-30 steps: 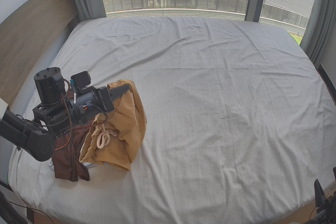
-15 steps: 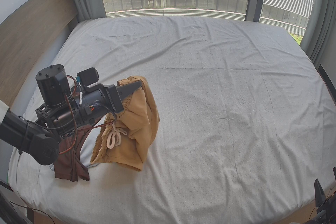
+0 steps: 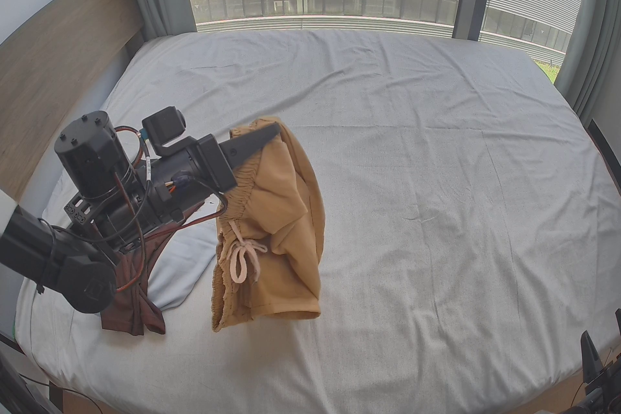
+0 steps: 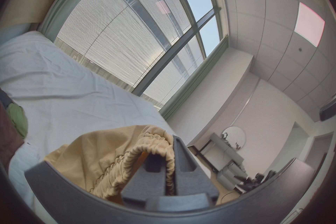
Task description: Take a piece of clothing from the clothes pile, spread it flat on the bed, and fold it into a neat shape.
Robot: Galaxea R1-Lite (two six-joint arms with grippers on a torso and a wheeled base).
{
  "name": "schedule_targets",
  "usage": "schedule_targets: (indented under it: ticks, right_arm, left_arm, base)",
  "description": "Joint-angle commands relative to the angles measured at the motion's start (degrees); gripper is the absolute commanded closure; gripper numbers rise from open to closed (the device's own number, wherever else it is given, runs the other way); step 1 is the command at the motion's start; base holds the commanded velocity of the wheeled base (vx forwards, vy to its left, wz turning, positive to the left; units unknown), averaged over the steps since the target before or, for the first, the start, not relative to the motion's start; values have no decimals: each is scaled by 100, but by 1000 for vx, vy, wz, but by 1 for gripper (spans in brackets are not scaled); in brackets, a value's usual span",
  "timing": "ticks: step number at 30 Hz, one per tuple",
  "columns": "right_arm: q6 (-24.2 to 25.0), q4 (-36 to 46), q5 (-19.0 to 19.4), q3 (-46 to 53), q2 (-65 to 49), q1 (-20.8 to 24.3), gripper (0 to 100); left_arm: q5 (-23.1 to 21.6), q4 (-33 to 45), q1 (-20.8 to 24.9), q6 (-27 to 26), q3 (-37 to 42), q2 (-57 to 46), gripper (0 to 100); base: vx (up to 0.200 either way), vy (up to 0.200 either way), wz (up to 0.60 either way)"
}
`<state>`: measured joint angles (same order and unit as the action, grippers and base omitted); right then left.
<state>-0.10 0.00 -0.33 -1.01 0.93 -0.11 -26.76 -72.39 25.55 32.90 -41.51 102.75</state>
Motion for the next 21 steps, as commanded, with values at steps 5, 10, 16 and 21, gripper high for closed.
schedule_targets:
  ticks: [5,10,16,21]
  right_arm:
    - [1,0,-2,101,-93,-7,0]
    - [1,0,-2,101,-93,-7,0]
    - [1,0,-2,101,-93,-7,0]
    - [1,0,-2,101,-93,-7,0]
  left_arm:
    - [48,-364,468,243,-15,-36,100]
    - [48,-707,679,269,-41,17,100]
    - [48,-803,688,357,-59,-27,100]
    - [39,-961,767,471,-112,-36,100]
  base:
    - [0,0,0]
    - [0,0,0]
    - [0,0,0]
    - [0,0,0]
